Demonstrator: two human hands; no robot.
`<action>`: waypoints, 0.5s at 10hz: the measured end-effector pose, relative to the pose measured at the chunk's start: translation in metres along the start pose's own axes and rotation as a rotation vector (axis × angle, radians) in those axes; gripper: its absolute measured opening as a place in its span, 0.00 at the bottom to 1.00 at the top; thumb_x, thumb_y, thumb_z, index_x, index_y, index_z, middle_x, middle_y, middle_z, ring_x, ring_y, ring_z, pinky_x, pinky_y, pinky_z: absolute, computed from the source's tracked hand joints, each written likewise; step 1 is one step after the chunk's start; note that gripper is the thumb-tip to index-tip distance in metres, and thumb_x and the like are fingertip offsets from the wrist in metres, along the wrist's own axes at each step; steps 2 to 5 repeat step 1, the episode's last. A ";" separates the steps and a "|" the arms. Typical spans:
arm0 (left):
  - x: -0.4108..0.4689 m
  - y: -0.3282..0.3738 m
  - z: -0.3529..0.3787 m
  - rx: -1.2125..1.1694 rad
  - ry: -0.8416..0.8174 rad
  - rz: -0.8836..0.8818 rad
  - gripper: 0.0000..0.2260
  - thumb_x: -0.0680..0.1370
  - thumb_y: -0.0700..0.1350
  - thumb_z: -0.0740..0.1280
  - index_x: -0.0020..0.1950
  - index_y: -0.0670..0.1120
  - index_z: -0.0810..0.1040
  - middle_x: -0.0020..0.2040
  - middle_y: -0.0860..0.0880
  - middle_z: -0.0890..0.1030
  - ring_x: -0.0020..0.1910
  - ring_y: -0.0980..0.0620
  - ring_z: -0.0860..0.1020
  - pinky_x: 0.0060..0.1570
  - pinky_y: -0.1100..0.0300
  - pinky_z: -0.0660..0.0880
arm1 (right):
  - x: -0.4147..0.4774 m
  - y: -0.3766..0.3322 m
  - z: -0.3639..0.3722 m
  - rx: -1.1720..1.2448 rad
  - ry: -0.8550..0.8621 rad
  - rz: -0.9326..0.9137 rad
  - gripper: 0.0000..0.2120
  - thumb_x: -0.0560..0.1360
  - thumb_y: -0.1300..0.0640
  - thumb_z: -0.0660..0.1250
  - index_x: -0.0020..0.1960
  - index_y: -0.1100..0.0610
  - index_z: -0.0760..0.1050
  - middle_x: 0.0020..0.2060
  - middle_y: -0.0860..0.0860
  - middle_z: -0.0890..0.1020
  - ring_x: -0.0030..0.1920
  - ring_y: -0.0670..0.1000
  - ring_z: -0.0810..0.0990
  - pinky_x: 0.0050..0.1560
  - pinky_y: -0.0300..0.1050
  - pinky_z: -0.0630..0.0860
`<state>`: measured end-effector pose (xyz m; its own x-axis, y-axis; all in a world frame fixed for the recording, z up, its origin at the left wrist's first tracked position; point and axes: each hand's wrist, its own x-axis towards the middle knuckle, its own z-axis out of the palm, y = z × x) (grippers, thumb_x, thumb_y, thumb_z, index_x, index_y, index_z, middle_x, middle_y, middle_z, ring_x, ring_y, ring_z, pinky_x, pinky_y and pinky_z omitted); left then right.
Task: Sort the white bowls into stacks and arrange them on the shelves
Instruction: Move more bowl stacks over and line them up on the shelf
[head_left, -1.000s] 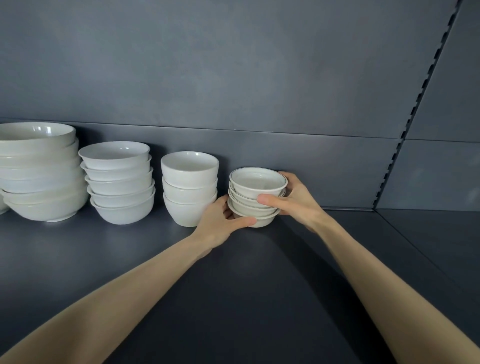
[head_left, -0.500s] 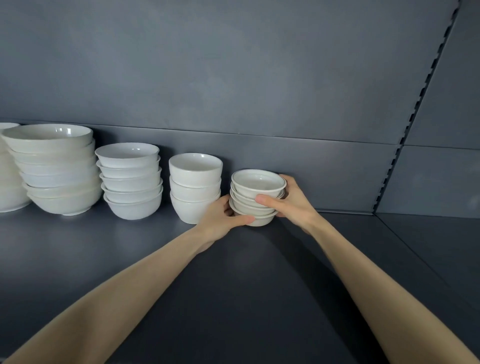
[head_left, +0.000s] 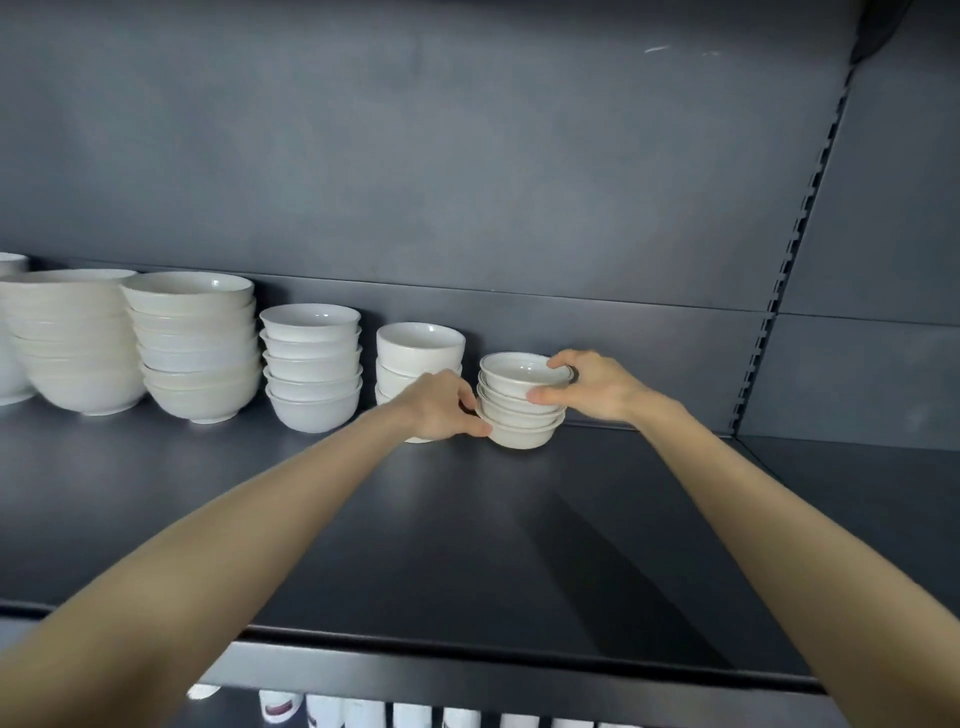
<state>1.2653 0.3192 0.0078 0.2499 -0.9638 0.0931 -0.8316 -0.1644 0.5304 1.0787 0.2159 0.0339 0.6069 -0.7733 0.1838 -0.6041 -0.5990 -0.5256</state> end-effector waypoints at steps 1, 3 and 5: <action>-0.015 0.000 -0.036 0.197 0.049 0.003 0.22 0.72 0.56 0.72 0.62 0.48 0.76 0.58 0.47 0.78 0.60 0.47 0.75 0.57 0.58 0.72 | -0.007 -0.032 -0.011 -0.113 0.039 -0.048 0.26 0.73 0.47 0.70 0.67 0.56 0.72 0.67 0.54 0.73 0.66 0.53 0.70 0.58 0.41 0.66; -0.015 0.000 -0.036 0.197 0.049 0.003 0.22 0.72 0.56 0.72 0.62 0.48 0.76 0.58 0.47 0.78 0.60 0.47 0.75 0.57 0.58 0.72 | -0.007 -0.032 -0.011 -0.113 0.039 -0.048 0.26 0.73 0.47 0.70 0.67 0.56 0.72 0.67 0.54 0.73 0.66 0.53 0.70 0.58 0.41 0.66; -0.015 0.000 -0.036 0.197 0.049 0.003 0.22 0.72 0.56 0.72 0.62 0.48 0.76 0.58 0.47 0.78 0.60 0.47 0.75 0.57 0.58 0.72 | -0.007 -0.032 -0.011 -0.113 0.039 -0.048 0.26 0.73 0.47 0.70 0.67 0.56 0.72 0.67 0.54 0.73 0.66 0.53 0.70 0.58 0.41 0.66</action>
